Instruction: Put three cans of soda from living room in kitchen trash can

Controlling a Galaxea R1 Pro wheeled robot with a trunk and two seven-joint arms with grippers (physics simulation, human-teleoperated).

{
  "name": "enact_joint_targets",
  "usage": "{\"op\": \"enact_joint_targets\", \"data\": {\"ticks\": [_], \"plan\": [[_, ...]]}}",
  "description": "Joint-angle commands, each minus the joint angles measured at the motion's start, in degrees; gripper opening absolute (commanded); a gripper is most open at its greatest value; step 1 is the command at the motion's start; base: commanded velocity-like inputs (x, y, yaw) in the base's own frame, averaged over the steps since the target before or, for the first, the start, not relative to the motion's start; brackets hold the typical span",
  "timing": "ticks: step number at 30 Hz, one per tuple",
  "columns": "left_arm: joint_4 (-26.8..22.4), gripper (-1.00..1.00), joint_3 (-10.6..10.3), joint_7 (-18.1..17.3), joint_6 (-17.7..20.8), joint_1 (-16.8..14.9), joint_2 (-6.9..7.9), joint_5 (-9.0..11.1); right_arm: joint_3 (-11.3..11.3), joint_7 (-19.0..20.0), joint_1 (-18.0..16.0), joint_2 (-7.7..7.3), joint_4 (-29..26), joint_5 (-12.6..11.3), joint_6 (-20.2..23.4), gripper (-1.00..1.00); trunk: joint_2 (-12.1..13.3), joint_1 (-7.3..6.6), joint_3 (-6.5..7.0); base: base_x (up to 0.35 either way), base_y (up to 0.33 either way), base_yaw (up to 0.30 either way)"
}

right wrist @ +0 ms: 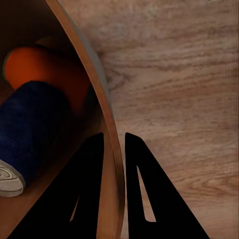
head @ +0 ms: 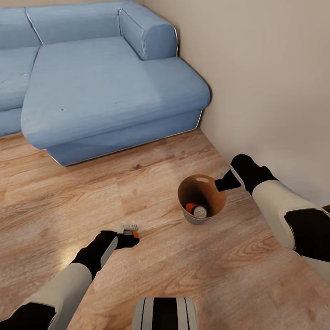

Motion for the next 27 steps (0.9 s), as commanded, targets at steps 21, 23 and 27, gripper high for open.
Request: {"op": "enact_joint_targets", "data": {"ticks": [21, 23, 27], "plan": [[-2.89, 1.0, 0.12, 0.07, 0.08, 0.17, 0.26, 0.0, -0.2, 0.2, 0.07, 0.15, -0.04, -1.3, 0.2, -1.0, 0.0, -0.01, -0.02, 0.0, 0.0, 0.0], [-2.9, 1.0, 0.11, 0.07, 0.08, 0.18, 0.26, 0.0, -0.2, 0.21, 0.07, 0.15, -0.05, -1.3, 0.2, -1.0, 0.0, -0.01, -0.02, 0.0, 0.0, 0.0], [-2.91, 1.0, 0.11, 0.07, 0.08, 0.18, 0.26, -0.01, -0.2, 0.23, 0.07, 0.18, -0.06, -1.3, 0.2, -1.0, 0.0, -0.01, -0.02, 0.0, 0.0, 0.0]]}}
